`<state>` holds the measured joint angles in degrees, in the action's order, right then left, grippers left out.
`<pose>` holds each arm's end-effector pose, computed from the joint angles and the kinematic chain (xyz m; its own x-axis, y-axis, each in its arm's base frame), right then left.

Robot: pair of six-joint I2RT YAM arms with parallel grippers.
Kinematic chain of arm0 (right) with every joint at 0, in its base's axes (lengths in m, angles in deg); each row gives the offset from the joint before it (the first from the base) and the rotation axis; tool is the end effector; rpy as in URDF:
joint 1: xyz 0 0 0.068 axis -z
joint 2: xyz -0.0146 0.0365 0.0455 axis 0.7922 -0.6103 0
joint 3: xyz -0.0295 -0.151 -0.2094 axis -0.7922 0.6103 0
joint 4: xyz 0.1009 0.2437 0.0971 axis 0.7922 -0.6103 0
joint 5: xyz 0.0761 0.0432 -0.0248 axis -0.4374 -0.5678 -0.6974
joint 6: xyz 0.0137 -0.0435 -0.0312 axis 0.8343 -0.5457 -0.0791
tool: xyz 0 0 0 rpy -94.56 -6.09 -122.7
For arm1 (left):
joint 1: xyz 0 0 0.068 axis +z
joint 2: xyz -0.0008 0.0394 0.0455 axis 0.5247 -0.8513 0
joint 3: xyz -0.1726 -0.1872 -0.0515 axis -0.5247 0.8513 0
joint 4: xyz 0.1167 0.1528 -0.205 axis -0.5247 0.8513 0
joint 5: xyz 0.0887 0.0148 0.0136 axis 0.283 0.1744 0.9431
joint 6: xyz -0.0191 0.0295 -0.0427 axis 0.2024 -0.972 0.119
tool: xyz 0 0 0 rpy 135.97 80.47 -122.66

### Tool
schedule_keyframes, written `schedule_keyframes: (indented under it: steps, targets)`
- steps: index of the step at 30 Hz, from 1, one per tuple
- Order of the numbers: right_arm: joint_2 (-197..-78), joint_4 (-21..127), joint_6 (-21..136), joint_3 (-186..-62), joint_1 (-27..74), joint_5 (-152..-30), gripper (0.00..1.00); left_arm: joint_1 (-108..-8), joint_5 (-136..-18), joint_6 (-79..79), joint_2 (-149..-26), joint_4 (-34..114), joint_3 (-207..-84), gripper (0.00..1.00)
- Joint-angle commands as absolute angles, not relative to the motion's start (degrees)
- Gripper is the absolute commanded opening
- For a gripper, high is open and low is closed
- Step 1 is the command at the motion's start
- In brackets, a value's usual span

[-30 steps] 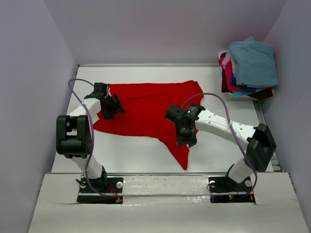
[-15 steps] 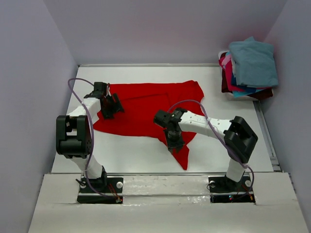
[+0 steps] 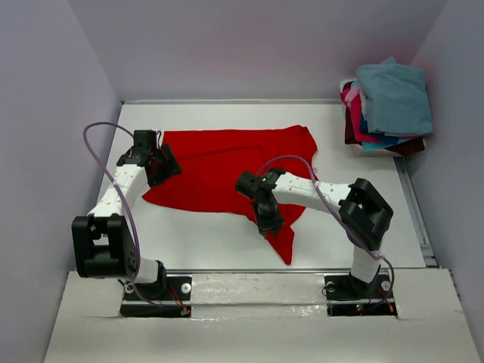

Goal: Fold and stack the t-shirts
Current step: Fold the tshirt

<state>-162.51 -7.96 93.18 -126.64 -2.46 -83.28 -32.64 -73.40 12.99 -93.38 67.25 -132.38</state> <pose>0.2031 0.2879 0.1724 -0.9775 -0.2108 -0.0095 -0.2108 0.9775 -0.0005 0.3266 -0.0085 0.2325 -0.7009 -0.4022 -0.5891 -0.2447 0.9113 -0.3311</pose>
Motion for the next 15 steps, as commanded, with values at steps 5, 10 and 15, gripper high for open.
schedule_keyframes:
  steps: [5,10,15]
  targets:
    - [-164.18,-7.05,91.46,-136.24,-2.37,-76.21,0.32,-30.94,-72.18,12.08,-95.26,68.03,-128.57,0.71]
    - [-164.88,-4.86,89.36,-141.08,2.97,-72.24,0.32,-30.94,-72.01,12.43,-98.08,67.94,-129.89,0.71]
    - [-168.91,-1.34,86.37,-146.08,7.99,-71.80,0.32,-30.94,-70.78,12.69,-100.01,67.85,-130.33,0.71]
